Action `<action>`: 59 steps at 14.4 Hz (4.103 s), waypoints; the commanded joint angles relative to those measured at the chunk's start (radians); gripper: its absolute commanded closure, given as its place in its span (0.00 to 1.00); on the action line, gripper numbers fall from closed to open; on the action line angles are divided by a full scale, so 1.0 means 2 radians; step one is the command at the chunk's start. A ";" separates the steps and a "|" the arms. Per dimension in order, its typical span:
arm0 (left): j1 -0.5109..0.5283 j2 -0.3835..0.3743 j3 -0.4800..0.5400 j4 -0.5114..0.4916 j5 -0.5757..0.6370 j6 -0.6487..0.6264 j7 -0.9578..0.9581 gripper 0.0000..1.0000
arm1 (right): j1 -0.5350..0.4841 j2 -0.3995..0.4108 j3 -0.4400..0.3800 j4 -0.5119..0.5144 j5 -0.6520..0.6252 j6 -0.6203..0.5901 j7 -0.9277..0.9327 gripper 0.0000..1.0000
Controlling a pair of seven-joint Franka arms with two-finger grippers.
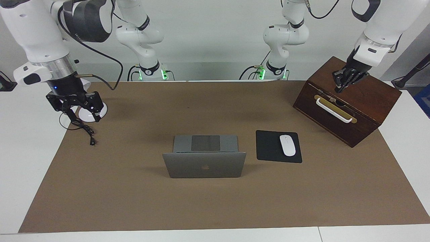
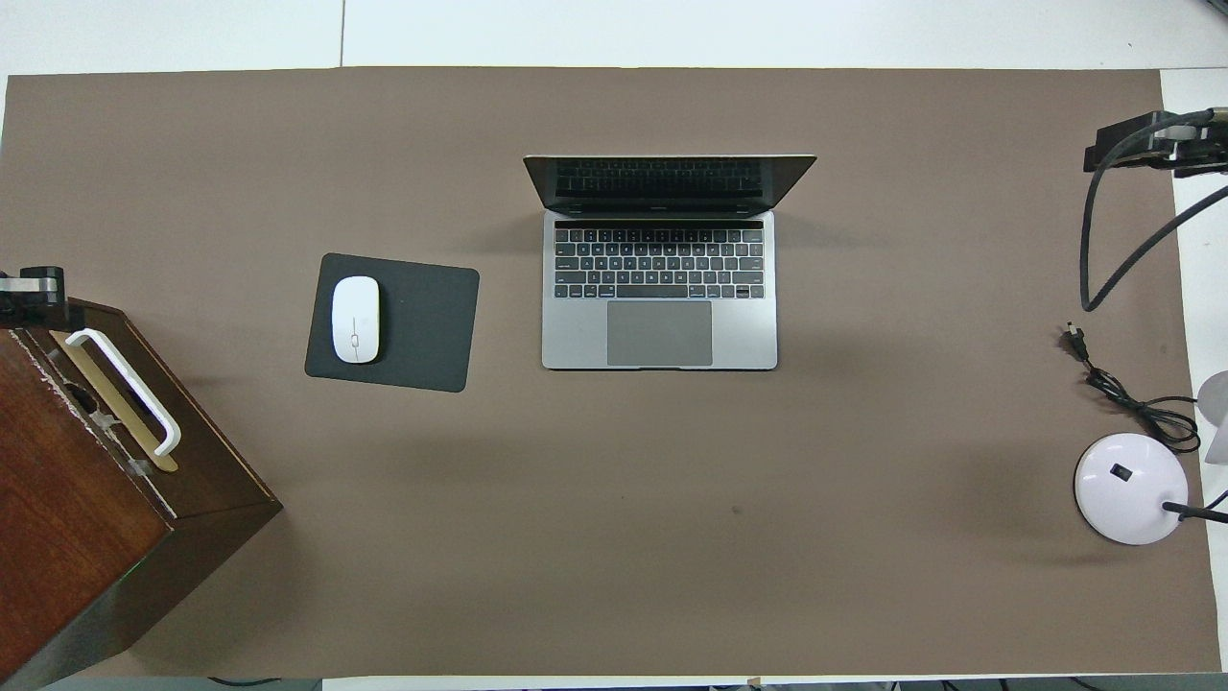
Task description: Close laptop with both arms
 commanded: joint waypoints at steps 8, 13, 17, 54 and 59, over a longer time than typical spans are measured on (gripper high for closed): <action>-0.009 -0.005 0.001 -0.016 0.003 0.068 -0.012 1.00 | 0.040 0.022 0.004 0.007 -0.009 0.037 0.098 1.00; -0.050 -0.013 -0.004 -0.050 -0.020 0.128 -0.014 1.00 | 0.068 0.033 0.004 0.007 -0.033 0.049 0.157 1.00; -0.092 -0.041 -0.004 -0.125 -0.035 0.213 -0.016 1.00 | 0.100 0.044 0.004 0.009 -0.040 0.076 0.239 1.00; -0.326 0.166 -0.004 -0.344 -0.053 0.810 -0.016 1.00 | 0.252 0.185 0.001 0.151 -0.230 0.132 0.312 1.00; -0.328 0.166 -0.003 -0.360 -0.053 0.822 -0.004 1.00 | 0.241 0.217 0.001 0.187 -0.230 0.141 0.312 1.00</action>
